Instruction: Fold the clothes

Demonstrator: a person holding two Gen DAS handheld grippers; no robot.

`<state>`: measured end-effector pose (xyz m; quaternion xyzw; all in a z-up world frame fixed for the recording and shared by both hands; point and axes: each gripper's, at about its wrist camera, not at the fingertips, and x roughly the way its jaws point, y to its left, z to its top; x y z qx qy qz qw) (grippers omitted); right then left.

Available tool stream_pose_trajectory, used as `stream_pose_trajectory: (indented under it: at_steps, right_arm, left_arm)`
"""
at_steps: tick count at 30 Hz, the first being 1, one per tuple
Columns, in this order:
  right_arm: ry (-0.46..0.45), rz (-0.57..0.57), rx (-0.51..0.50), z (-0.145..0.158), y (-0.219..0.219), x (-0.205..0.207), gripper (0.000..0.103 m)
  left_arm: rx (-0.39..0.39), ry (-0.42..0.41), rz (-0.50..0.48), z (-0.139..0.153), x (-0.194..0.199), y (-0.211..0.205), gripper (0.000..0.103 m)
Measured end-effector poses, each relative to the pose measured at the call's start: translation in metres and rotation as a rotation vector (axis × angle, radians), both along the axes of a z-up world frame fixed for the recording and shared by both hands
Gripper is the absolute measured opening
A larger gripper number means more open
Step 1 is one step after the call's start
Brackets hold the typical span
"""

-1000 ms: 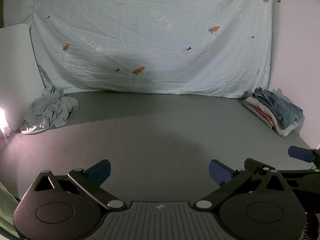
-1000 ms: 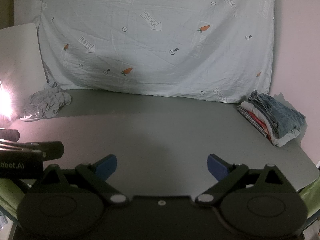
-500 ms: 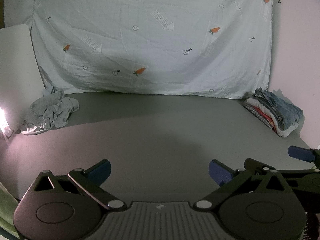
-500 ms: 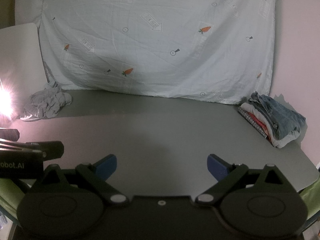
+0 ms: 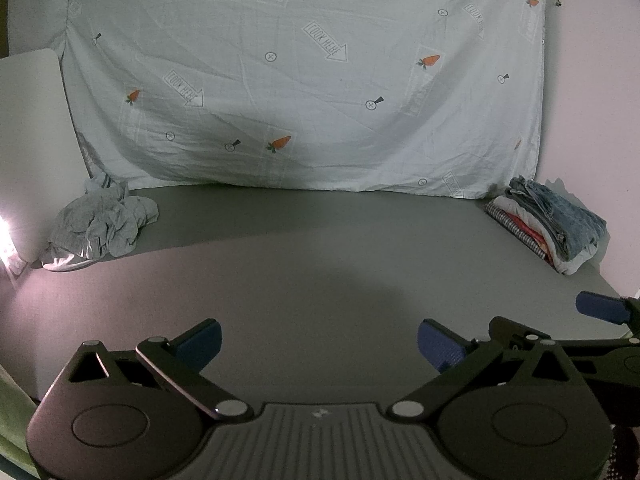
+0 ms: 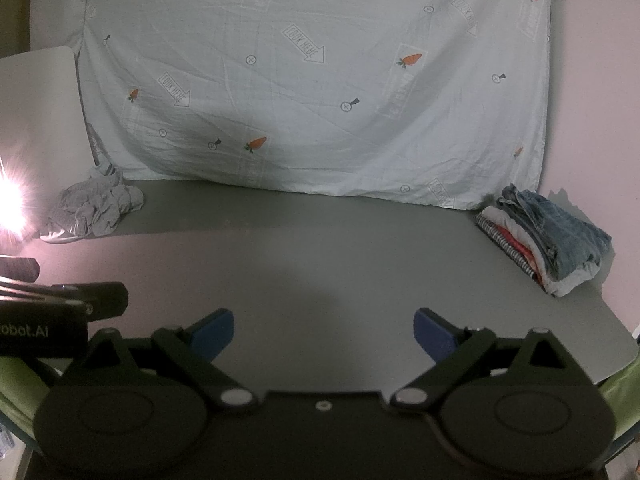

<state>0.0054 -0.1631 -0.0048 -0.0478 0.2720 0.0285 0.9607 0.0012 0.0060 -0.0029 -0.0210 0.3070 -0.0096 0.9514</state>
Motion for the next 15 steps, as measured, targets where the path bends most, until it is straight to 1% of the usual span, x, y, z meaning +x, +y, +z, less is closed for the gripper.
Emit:
stream_pose_trajectory:
  at_steps: [2,3,4,8,12,15]
  right_arm:
    - [0.003,-0.002,0.001,0.000,0.000,0.000,0.097]
    - [-0.001,0.016,-0.002,-0.006,-0.017,-0.002,0.097]
    - [0.000,0.017,-0.002,-0.007,-0.020,-0.003,0.097]
    - [0.010,0.004,0.001,-0.010,-0.023,-0.002,0.097]
    - [0.024,-0.009,0.014,-0.015,-0.033,0.010,0.097]
    - [0.023,-0.005,0.036,-0.017,-0.048,0.028,0.097]
  left_arm:
    - [-0.001,0.003,-0.002,-0.001,-0.001,0.001,0.103]
    - [-0.002,0.005,-0.005,-0.001,-0.001,0.002,0.103]
    - [-0.003,0.007,-0.008,-0.002,-0.001,0.001,0.103]
    - [-0.009,0.018,-0.023,-0.004,0.001,0.000,0.103]
    - [-0.033,0.044,-0.039,-0.010,0.016,-0.008,0.103]
    - [-0.051,0.044,-0.045,-0.010,0.036,-0.018,0.103]
